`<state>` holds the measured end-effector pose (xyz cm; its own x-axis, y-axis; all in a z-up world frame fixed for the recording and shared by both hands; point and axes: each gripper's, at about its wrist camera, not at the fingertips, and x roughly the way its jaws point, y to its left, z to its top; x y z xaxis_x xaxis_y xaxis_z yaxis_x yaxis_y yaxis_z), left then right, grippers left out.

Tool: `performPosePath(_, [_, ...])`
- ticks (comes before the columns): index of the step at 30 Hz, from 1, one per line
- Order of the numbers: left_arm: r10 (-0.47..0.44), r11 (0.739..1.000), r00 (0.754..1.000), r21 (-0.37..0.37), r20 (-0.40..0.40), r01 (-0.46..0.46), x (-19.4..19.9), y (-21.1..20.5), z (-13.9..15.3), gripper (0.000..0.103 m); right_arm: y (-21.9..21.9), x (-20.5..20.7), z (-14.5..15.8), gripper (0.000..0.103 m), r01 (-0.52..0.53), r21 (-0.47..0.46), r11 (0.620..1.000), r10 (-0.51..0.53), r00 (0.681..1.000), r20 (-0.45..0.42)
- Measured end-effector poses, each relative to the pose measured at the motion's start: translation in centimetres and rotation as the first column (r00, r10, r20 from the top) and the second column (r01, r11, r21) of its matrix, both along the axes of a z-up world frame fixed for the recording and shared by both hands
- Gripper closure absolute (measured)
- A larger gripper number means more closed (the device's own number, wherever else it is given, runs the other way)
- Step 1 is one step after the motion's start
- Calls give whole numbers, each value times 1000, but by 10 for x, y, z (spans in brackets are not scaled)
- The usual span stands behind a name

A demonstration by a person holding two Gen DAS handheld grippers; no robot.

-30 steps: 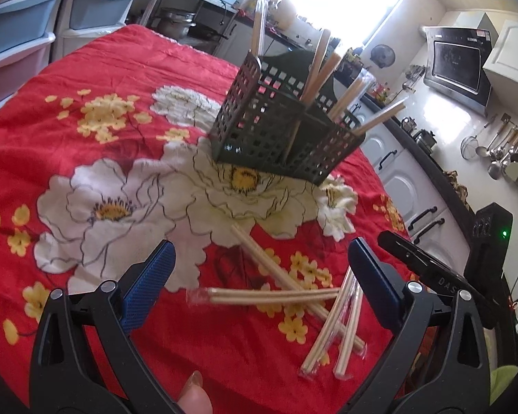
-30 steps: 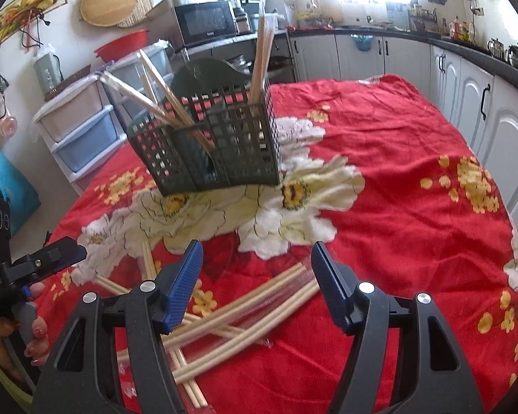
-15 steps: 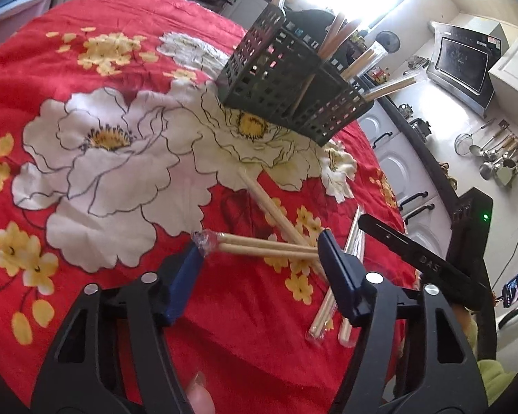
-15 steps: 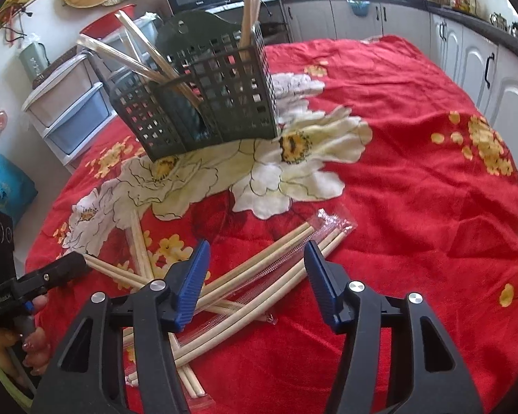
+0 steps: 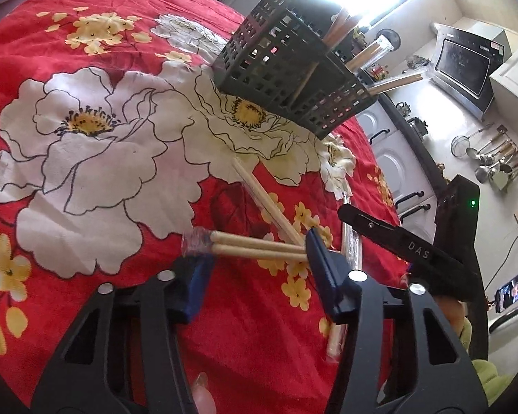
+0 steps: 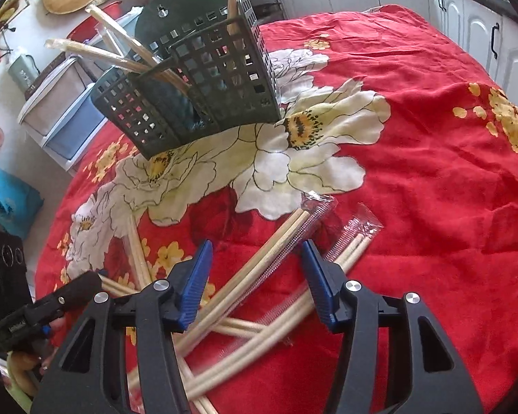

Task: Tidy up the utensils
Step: 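Close the right tool on wrapped chopsticks while the left tool grasps chopsticks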

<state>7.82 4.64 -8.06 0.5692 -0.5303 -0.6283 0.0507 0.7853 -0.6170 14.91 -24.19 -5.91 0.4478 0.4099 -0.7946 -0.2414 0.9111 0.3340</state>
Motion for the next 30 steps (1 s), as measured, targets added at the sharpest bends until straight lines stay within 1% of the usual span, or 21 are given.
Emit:
performPosePath(2, [7, 1000, 1000, -5, -5, -7, 2, 1, -2, 71, 1, 4, -1, 61, 9, 4, 1000, -9, 1000, -4])
performPosePath(3, [9, 1000, 1000, -5, -5, -9, 2, 2, -2, 74, 0, 6, -1, 63, 11, 9, 1000, -11, 1000, -8])
performPosePath(5, [14, 1000, 1000, -16, -11, -14, 3, 3, -4, 77, -1, 11, -3, 67, 23, 31, 999, -22, 999, -25])
performPosePath(8, [16, 1000, 1000, -21, -12, -16, 4, 5, -4, 78, -4, 18, -6, 74, 37, 61, 997, -34, 998, -43])
performPosePath(11, [15, 1000, 1000, -27, -12, -16, 4, 6, -4, 79, -7, 23, -8, 78, 45, 85, 995, -40, 997, -63])
performPosePath(16, [14, 999, 1000, -45, -10, -15, 6, 6, -6, 82, -9, 26, -10, 87, 47, 102, 994, -41, 997, -66])
performPosePath(20, [16, 995, 1000, -94, -12, -17, 10, 9, -7, 86, -8, 29, -11, 91, 51, 124, 991, -43, 997, -67])
performPosePath(23, [20, 990, 1000, -140, -7, -20, 12, 12, -4, 89, -9, 32, -11, 95, 50, 180, 982, -35, 996, -88])
performPosePath(26, [22, 990, 999, -141, 31, -17, 13, 14, 7, 92, -10, 34, -7, 96, 47, 214, 976, -27, 995, -92])
performPosePath(30, [37, 991, 996, -132, 87, -26, 13, 18, 25, 94, -6, 32, 6, 97, 21, 227, 974, -9, 999, -53])
